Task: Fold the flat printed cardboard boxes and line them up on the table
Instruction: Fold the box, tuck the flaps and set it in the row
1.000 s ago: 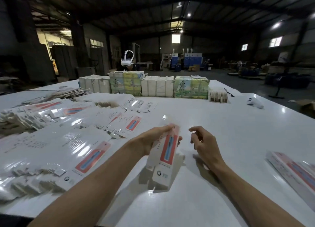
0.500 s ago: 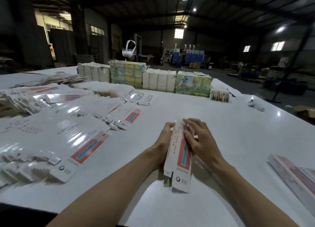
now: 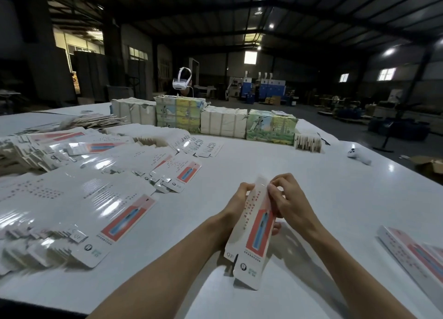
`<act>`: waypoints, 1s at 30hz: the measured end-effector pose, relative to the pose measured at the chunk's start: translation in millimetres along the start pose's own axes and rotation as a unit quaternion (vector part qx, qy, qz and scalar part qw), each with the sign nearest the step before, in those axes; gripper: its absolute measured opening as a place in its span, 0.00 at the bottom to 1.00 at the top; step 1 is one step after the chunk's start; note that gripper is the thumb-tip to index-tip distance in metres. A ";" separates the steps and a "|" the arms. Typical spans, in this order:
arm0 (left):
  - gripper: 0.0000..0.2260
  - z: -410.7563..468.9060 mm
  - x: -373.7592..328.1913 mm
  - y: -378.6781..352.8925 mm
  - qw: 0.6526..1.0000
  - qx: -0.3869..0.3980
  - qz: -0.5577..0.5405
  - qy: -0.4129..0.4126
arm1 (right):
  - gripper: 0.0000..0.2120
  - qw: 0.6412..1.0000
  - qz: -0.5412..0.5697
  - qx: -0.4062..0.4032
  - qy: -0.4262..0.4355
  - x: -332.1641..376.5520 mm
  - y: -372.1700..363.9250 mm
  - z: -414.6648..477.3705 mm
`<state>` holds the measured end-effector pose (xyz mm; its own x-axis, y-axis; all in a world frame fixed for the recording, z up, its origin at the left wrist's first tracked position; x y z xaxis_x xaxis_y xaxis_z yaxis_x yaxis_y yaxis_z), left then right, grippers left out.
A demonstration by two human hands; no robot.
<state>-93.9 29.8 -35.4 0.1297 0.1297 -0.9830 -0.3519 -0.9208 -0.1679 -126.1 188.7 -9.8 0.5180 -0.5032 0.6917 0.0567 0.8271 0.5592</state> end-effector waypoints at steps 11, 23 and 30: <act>0.35 10.0 -3.8 0.2 0.988 0.145 -0.049 0.034 | 0.15 0.988 0.142 0.030 -0.055 8.0 17.3 -4.0; 0.21 16.4 1.7 -6.4 0.968 0.112 -0.199 0.102 | 0.14 0.928 0.360 0.028 -0.088 -7.6 2.3 -2.9; 0.24 4.8 -2.4 2.3 0.951 0.103 -0.283 0.071 | 0.28 0.906 0.387 0.073 -0.155 -8.9 -14.5 -4.9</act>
<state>-99.5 29.1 -33.7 0.4708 0.5185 -0.7138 -0.3612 -0.6249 -0.6921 -127.4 182.4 -26.3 0.0885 0.1487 0.9849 -0.3468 0.9315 -0.1094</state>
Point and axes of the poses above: each hand's wrist, its own z-axis towards the middle knuckle, its own y-axis out of the back of the hand, x = y × z, the point moved 2 cm from there along z, towards the middle knuckle, and after that the axes turned 4 degrees about x, right-handed, at the moved point
